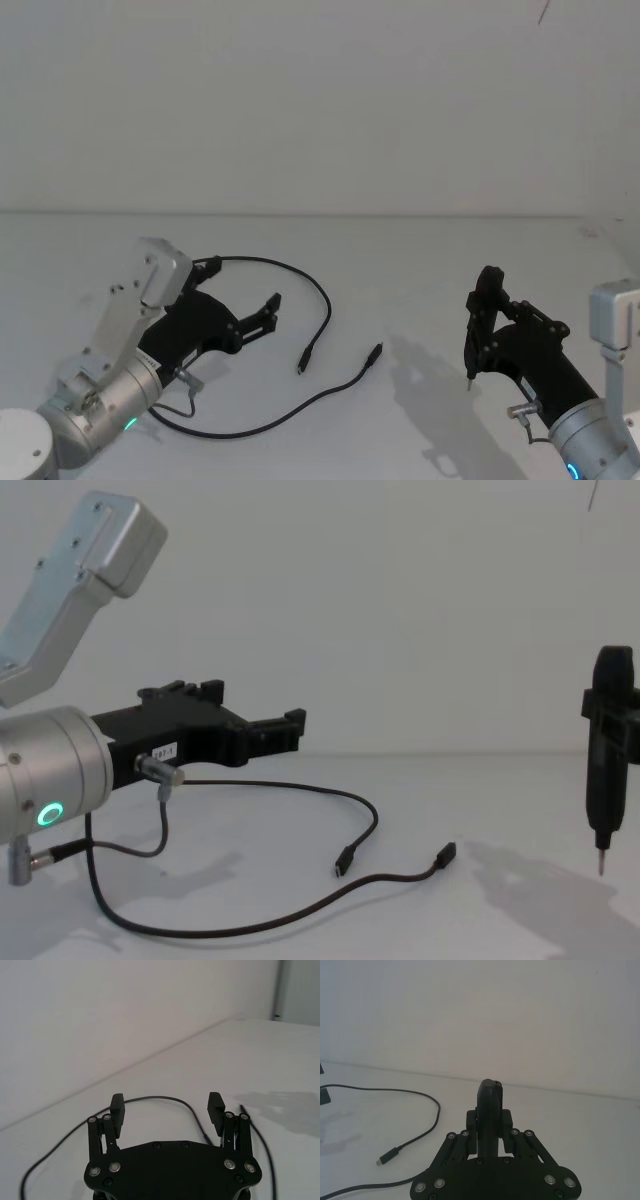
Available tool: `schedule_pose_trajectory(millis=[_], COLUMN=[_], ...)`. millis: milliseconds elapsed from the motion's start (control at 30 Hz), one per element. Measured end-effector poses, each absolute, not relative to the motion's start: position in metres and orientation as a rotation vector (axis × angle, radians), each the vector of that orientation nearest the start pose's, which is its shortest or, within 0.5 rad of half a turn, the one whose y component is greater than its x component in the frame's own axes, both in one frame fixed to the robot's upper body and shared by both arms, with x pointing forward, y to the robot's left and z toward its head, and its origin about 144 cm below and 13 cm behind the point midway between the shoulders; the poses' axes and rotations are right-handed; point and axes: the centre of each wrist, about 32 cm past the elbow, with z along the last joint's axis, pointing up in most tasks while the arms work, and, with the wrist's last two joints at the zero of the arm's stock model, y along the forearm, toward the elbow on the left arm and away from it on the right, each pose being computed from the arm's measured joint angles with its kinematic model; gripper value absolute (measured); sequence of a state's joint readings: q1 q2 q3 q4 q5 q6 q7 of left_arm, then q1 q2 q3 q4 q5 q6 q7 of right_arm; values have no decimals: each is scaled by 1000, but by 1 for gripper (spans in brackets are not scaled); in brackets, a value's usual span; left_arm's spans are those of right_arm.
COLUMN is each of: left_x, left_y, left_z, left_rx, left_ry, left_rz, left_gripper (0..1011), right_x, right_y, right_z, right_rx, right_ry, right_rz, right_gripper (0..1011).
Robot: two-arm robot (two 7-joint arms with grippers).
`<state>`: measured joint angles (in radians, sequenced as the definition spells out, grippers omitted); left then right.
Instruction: Pick up the data cable with the one hand.
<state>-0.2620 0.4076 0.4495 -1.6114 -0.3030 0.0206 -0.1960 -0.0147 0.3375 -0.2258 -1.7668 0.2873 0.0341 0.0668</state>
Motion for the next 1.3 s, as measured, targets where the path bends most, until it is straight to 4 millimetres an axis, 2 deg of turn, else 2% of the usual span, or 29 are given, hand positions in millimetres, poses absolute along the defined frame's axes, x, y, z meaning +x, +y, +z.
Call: schedule_pose_trajectory(millis=[367,767,1300], left_x=[504,513,531], left_y=[224,234,222], left_z=[1216,1228,1240], left_rx=[69,180,340], left_ry=[-101,10,42], left_rz=[802,607,503], left_gripper=[1002,1002,1001], right_x=[443,443,443], right_y=[-237,-237,-237], right_z=[1189,1189,1189], right_rx=[26,26,26], right_ry=[-75,-75,-75], right_rz=[-1230,-1230,-1229], right_gripper=[279,279,279])
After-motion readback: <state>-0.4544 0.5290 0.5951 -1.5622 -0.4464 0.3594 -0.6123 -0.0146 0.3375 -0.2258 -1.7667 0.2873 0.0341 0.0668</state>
